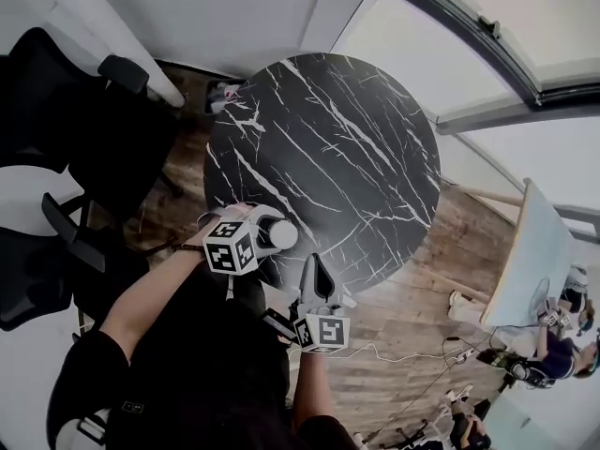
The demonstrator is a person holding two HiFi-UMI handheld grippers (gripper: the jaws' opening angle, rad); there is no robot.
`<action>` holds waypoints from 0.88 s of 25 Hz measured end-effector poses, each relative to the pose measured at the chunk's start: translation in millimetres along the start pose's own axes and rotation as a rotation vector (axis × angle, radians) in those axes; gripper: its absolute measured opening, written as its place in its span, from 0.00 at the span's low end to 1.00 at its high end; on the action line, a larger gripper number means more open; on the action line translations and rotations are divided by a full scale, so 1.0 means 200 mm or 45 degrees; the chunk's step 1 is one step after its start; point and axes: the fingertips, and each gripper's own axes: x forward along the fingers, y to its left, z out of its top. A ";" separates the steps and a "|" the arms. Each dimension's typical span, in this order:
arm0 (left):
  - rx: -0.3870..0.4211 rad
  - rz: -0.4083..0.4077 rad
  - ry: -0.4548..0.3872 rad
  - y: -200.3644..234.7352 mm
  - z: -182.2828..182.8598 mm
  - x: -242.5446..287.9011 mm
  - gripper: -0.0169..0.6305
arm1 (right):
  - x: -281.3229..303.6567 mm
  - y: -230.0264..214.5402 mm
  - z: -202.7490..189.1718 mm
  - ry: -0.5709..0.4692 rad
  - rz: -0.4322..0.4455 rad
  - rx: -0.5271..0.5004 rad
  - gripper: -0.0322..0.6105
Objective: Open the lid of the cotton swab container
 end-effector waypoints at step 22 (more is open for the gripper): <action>0.192 0.081 -0.025 -0.66 0.39 0.01 0.43 | -0.68 0.03 0.10 -0.113 0.207 -0.144 0.04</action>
